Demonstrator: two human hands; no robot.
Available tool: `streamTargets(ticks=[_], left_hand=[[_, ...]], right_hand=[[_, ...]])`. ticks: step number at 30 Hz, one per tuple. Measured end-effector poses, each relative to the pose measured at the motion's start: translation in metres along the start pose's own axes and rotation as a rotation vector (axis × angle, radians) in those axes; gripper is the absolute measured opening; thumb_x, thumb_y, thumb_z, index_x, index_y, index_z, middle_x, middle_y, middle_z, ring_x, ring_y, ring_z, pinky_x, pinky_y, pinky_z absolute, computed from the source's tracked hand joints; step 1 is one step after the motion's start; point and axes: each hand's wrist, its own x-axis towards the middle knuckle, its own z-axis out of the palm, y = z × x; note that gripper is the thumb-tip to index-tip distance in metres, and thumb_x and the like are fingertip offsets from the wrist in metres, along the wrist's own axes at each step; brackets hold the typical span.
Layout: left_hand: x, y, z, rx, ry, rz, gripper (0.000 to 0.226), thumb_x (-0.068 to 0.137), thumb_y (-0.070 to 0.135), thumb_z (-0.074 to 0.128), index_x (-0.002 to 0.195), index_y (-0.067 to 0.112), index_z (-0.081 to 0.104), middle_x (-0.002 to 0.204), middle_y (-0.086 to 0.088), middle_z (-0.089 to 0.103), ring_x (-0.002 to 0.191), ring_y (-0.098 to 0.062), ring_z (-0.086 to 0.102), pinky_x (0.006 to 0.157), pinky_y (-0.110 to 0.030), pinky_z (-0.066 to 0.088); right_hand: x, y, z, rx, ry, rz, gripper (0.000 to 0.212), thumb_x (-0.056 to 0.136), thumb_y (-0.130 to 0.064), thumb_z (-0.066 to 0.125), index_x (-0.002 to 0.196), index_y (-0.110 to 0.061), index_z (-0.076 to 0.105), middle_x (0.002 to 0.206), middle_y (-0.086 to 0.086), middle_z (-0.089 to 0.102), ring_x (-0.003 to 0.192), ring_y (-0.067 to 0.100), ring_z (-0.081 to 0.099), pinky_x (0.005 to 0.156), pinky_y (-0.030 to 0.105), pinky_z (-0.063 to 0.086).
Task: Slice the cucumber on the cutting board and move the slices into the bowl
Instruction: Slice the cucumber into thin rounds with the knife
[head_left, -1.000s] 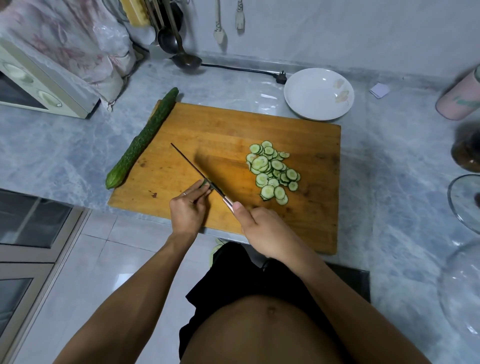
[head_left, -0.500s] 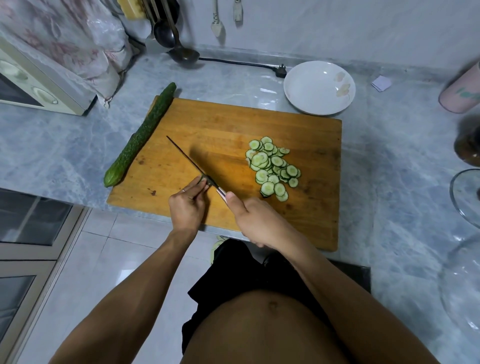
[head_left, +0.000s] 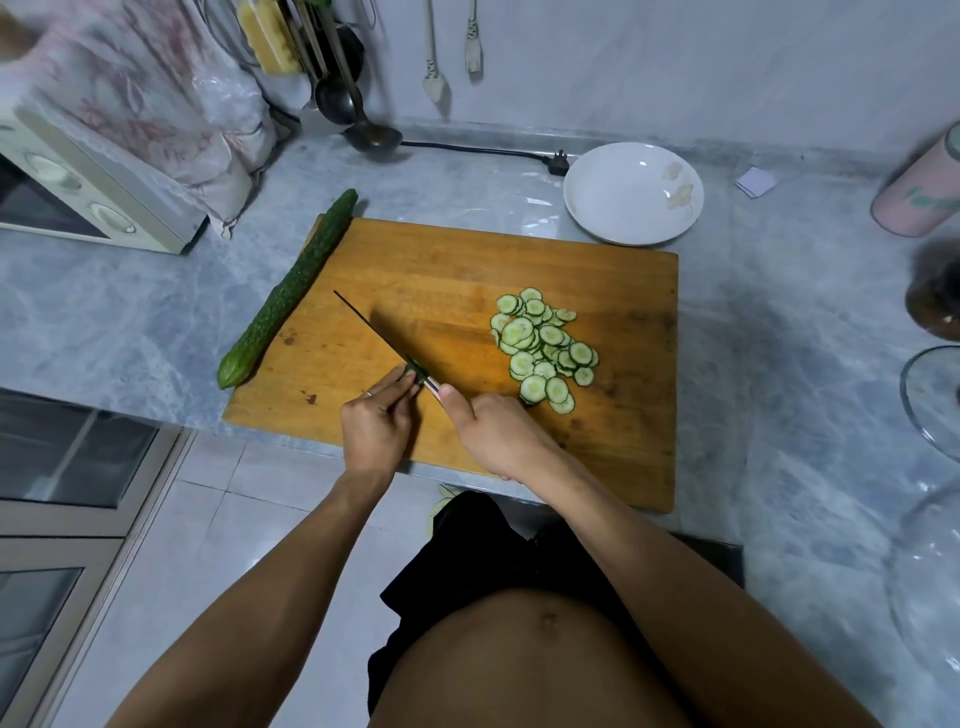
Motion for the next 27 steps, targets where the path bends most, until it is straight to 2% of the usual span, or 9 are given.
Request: streamTargets(ticks=[3,5,7,9,14,19,22,25,27], left_hand=[[-0.001,0.001,0.000,-0.009,0.012,-0.015,0.029,0.081,-0.010,0.066,0.106,0.002,0.075,0.116,-0.014,0.069,0.104,-0.003,0.062,0.096,-0.002,0.037],[-0.002,0.003,0.001,-0.011,0.022,-0.022,0.027,0.082,-0.008,0.067,0.105,0.004,0.075,0.115,-0.012,0.070,0.102,-0.015,0.066,0.096,-0.003,0.039],[-0.002,0.004,0.002,-0.010,0.043,-0.019,0.025,0.081,-0.008,0.069,0.103,0.003,0.076,0.112,-0.012,0.072,0.098,-0.017,0.067,0.094,-0.005,0.041],[-0.002,0.005,0.003,-0.019,0.063,-0.022,0.023,0.081,-0.005,0.072,0.101,0.003,0.077,0.109,-0.011,0.072,0.097,-0.018,0.068,0.094,-0.007,0.043],[-0.004,0.002,0.003,-0.025,0.070,-0.010,0.024,0.079,-0.006,0.072,0.100,0.005,0.077,0.107,-0.011,0.072,0.098,-0.011,0.067,0.096,-0.014,0.046],[-0.004,0.002,0.001,-0.014,0.055,-0.012,0.029,0.075,-0.017,0.064,0.096,-0.001,0.076,0.107,-0.015,0.072,0.095,0.003,0.061,0.090,0.000,0.040],[-0.005,0.003,0.001,-0.028,0.051,-0.043,0.031,0.075,-0.019,0.062,0.096,-0.002,0.076,0.108,-0.015,0.072,0.093,-0.001,0.064,0.089,0.000,0.041],[-0.006,0.003,0.001,-0.068,0.056,-0.067,0.032,0.076,-0.022,0.058,0.098,-0.005,0.075,0.110,-0.018,0.070,0.097,0.019,0.053,0.089,0.001,0.040],[-0.005,0.002,0.002,-0.084,0.061,-0.083,0.033,0.076,-0.021,0.057,0.099,-0.005,0.075,0.110,-0.018,0.070,0.098,0.019,0.052,0.089,0.000,0.040]], right_hand=[[-0.003,0.005,-0.004,-0.001,0.012,-0.008,0.066,0.102,-0.059,0.023,0.055,-0.016,0.041,0.056,0.002,0.044,0.055,0.021,0.045,0.052,0.033,0.031],[-0.008,0.009,-0.010,0.040,0.020,0.000,0.068,0.102,-0.058,0.024,0.053,-0.014,0.041,0.052,0.002,0.043,0.049,0.019,0.045,0.054,0.034,0.039],[-0.014,0.012,-0.015,0.073,0.022,0.014,0.071,0.102,-0.058,0.024,0.053,-0.011,0.044,0.049,0.002,0.046,0.045,0.018,0.047,0.062,0.038,0.049],[-0.018,0.014,-0.018,0.084,0.025,0.014,0.071,0.102,-0.058,0.024,0.053,-0.011,0.045,0.048,0.002,0.047,0.044,0.018,0.047,0.065,0.040,0.052],[-0.027,0.012,-0.017,0.076,0.016,-0.040,0.071,0.101,-0.060,0.023,0.055,-0.010,0.045,0.050,0.003,0.047,0.046,0.018,0.048,0.061,0.041,0.049],[-0.034,0.009,-0.010,0.004,0.008,-0.088,0.066,0.101,-0.058,0.024,0.053,-0.016,0.038,0.052,-0.001,0.042,0.049,0.014,0.044,0.050,0.032,0.030],[-0.037,0.008,-0.008,-0.027,0.005,-0.108,0.066,0.102,-0.057,0.024,0.051,-0.016,0.037,0.049,-0.001,0.040,0.047,0.013,0.042,0.048,0.032,0.028],[-0.035,0.006,-0.008,-0.021,0.001,-0.098,0.066,0.102,-0.057,0.023,0.052,-0.016,0.037,0.050,-0.001,0.041,0.048,0.014,0.042,0.049,0.032,0.029],[-0.035,0.004,-0.008,-0.023,0.000,-0.104,0.066,0.103,-0.056,0.023,0.052,-0.016,0.037,0.050,0.000,0.041,0.049,0.015,0.043,0.049,0.033,0.030]])
